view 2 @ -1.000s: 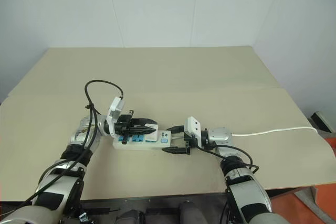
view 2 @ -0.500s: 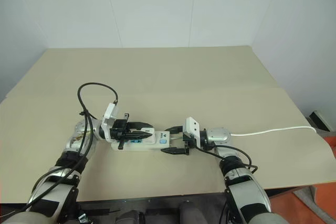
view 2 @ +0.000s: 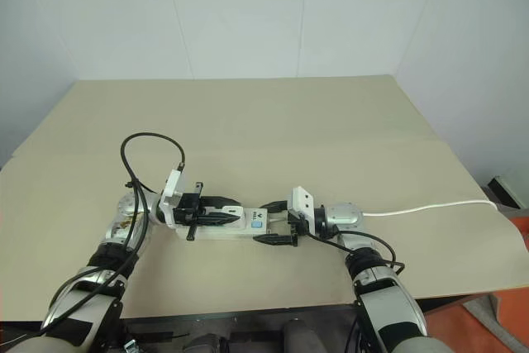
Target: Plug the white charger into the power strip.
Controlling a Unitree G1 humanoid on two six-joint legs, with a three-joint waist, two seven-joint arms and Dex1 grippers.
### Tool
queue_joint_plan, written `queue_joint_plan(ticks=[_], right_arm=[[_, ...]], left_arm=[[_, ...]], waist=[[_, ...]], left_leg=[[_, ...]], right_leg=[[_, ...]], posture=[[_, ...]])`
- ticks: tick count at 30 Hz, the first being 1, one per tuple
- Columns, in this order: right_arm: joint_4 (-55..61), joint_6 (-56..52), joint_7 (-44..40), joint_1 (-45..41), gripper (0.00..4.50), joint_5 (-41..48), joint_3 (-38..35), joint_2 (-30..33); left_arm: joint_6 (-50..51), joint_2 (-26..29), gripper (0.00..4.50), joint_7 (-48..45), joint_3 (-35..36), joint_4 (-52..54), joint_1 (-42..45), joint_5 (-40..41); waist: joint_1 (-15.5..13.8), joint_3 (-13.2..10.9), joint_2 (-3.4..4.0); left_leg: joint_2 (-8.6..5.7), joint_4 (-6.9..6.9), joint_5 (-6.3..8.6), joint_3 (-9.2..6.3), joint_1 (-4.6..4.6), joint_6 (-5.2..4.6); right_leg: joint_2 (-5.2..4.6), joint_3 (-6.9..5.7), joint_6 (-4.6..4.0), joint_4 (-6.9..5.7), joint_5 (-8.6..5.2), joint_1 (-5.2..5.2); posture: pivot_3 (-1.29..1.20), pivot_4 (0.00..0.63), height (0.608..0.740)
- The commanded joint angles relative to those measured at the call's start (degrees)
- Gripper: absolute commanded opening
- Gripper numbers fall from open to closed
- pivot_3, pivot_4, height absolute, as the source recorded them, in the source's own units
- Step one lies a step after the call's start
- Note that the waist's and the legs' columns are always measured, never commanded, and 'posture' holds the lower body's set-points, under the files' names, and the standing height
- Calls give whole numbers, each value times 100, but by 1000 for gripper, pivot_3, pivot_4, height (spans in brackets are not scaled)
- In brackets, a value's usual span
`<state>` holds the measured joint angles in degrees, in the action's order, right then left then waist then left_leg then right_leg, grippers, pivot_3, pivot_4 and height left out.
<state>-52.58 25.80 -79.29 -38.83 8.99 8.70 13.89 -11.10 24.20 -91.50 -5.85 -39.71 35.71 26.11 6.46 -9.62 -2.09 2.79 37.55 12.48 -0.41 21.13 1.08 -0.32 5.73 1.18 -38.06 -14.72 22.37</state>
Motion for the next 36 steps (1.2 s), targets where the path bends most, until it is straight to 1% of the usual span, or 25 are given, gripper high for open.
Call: queue_joint_plan(ticks=[1,3,5,9,11,12,15,18,24,26,27,28,31,33,36], right_arm=[[-78,11,-126,188,3402,-258,195,64],[-95,21,-118,175,3402,-261,193,58],[-108,24,-116,163,3402,-261,190,52],[-122,34,-115,143,3402,-262,175,39],[-125,31,-119,135,3402,-257,169,36],[-132,32,-118,129,3402,-258,168,33],[-147,39,-114,117,3402,-264,168,29],[-154,41,-108,108,3402,-271,170,27],[-144,-147,-169,78,3402,-197,123,36],[-140,-240,-233,53,4137,-163,103,56],[-118,-252,-274,56,4376,-134,86,76],[-100,-260,-307,61,4446,-115,72,89],[8,-120,-291,104,4446,-73,-8,158],[126,-35,-229,143,4446,-44,-73,239],[642,75,-329,282,4446,113,-237,622]], left_arm=[[56,113,1027,9,86,-446,-205,-290],[-32,99,1772,-55,129,-435,-237,-250],[-105,152,2313,-94,50,-320,-321,-198],[-201,237,3588,-100,-100,76,-535,-94],[-53,200,4272,-100,-2,188,-566,-52],[-43,196,4486,-100,36,191,-557,-52],[91,208,4486,-99,211,209,-488,-16],[329,335,4486,-100,275,440,-445,75],[1092,771,4486,76,979,1385,-395,601],[1307,950,4500,265,1335,1593,-376,816],[1350,1093,4500,384,1571,1616,-360,900],[1381,1180,4500,464,1726,1635,-357,938],[1461,1535,4500,567,2093,1680,-498,968],[1406,1741,4500,561,2226,1747,-716,879],[1307,2068,4500,499,2427,1965,-1318,754]], waist=[[1,0,0],[7,0,2],[16,2,7],[-1,4,12],[-7,4,12],[-9,4,12],[-8,4,12],[-4,4,12],[7,-4,9],[7,-5,9],[1,-6,8],[-2,-7,8],[-23,-9,8],[-45,-9,9],[-91,-11,12]], left_leg=[[0,0,0,0,-1,0],[0,-1,0,0,-1,0],[-1,-7,0,1,-1,0],[-2,-10,0,1,-4,0],[-2,-10,0,2,-4,0],[-2,-10,0,2,-4,0],[-2,-11,0,2,-4,0],[-2,-11,0,2,-3,0],[0,-14,0,1,12,0],[0,-16,0,1,12,0],[0,-17,0,1,14,0],[1,-17,0,1,14,0],[1,-20,0,1,20,0],[1,-20,0,2,31,0],[-1,-20,0,11,52,1]], right_leg=[[0,0,0,1,0,-1],[0,0,0,1,0,-1],[0,3,-1,2,-1,2],[-4,2,-2,3,-2,-3],[-6,2,-2,4,-2,-3],[-6,2,-2,5,-2,-3],[-5,2,-3,5,-3,-2],[-4,2,-3,6,-3,-1],[-3,2,-3,6,-3,18],[-4,2,-4,8,-3,20],[-4,2,-4,8,-3,21],[-5,2,-4,9,-4,22],[-5,1,-4,10,-5,30],[-7,1,-4,11,-5,41],[-17,4,-4,10,-5,65]], posture=[[0,150,740],[0,150,740],[0,150,740],[0,150,740],[0,150,740],[0,150,740],[0,150,740],[0,150,740],[0,150,740],[0,150,740],[0,150,740],[0,150,740],[0,150,740],[0,150,740],[0,150,740]])
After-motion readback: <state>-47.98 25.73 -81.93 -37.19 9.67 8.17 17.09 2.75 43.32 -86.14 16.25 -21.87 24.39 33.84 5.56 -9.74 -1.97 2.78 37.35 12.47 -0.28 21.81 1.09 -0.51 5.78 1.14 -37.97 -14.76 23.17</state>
